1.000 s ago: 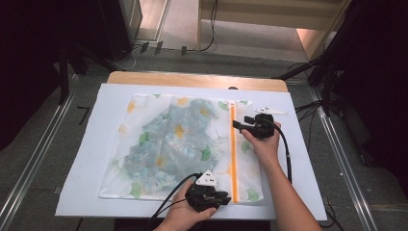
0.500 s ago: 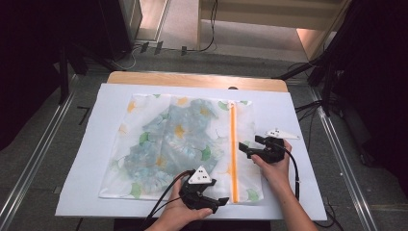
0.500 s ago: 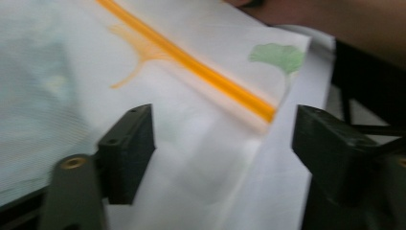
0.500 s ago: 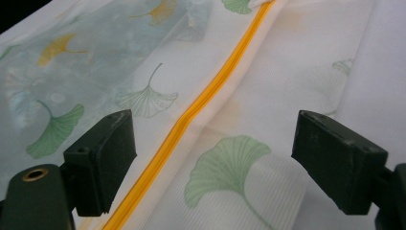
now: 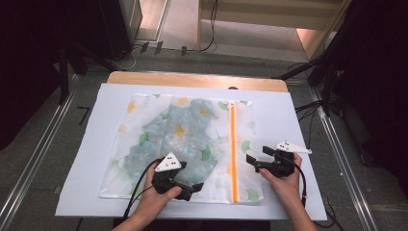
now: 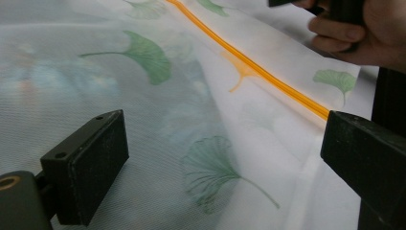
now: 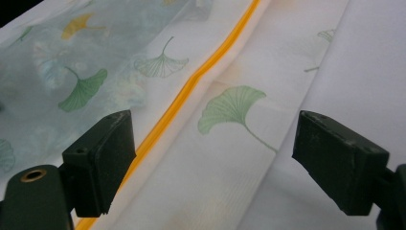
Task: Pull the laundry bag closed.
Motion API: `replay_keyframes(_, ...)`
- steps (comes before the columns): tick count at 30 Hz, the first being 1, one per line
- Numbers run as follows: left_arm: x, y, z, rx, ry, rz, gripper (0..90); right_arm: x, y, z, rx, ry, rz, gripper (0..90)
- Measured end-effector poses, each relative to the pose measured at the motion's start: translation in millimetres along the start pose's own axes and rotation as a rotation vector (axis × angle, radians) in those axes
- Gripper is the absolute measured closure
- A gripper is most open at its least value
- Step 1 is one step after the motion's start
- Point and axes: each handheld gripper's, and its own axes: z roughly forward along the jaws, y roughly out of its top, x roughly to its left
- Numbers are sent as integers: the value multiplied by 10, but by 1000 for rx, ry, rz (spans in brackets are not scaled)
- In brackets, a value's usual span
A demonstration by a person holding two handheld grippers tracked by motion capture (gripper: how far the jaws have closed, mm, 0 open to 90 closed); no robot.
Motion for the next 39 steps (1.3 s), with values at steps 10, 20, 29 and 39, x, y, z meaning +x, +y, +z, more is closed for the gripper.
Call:
replay_keyframes(10, 319, -51, -287, -33, 88, -33, 28, -76, -170, -360, 4, -33, -11, 144)
replay_keyframes(20, 572, -91, -589, -64, 179, -62, 28, -97, -269, -618, -4, -50, -24, 141)
replay_keyframes(29, 859, -214, -1029, -114, 305, -90, 29, -156, -341, -792, -9, -79, -15, 141)
replay_keyframes(39, 1066, -434, -1416, -124, 372, -119, 29, -251, -413, -919, -12, -104, -1, 141)
